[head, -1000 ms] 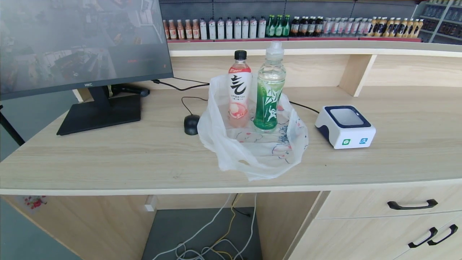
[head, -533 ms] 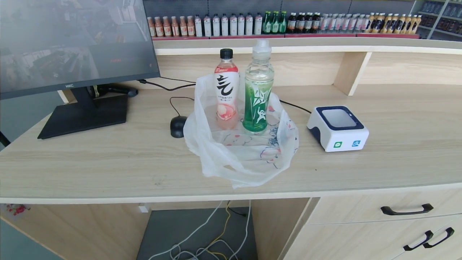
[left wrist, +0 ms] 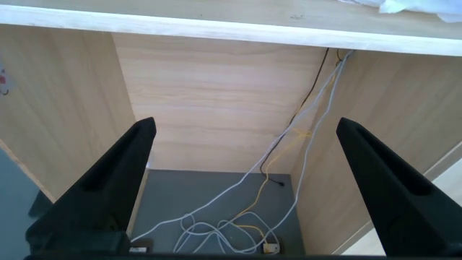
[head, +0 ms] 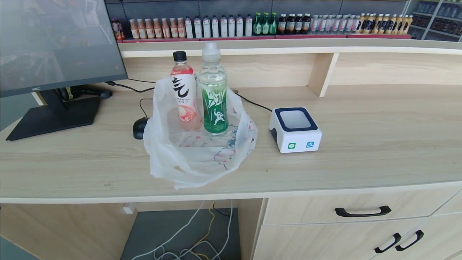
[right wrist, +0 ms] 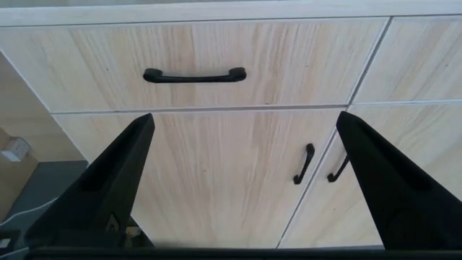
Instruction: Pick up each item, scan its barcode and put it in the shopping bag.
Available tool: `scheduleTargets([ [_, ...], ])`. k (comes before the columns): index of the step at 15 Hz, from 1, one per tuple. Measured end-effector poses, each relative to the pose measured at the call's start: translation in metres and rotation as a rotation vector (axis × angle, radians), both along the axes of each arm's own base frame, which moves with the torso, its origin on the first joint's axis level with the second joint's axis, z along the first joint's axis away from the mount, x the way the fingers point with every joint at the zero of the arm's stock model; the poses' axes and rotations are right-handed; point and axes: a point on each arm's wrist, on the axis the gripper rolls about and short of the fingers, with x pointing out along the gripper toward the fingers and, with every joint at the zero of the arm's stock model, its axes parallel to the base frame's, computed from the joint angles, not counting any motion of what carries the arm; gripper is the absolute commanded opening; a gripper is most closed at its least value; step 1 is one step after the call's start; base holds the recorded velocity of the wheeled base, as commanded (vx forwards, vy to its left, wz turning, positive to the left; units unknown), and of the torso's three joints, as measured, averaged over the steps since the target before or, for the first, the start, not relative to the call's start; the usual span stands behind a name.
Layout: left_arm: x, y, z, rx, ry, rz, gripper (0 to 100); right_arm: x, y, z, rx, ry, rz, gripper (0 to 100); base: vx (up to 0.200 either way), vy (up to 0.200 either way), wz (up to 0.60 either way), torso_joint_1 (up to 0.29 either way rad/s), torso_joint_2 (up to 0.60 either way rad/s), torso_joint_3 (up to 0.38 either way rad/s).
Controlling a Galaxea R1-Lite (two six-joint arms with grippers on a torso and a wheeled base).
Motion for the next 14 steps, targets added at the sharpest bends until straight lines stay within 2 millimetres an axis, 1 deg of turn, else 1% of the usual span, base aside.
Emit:
scheduleTargets([
  [10,0.0000,0.0000,0.0000,-0.005,0.000,0.000,100,0.0000,0.0000,0.0000,0.005,0.000,0.000,100,0.000,-0.200,0.00,0.001,0.00,0.002],
  [14,0.0000,0.0000,0.0000,-0.002,0.000,0.000,100,0.0000,0.0000,0.0000,0.000,0.000,0.000,100,0.000,0.000,0.00,0.000,0.00,0.000],
])
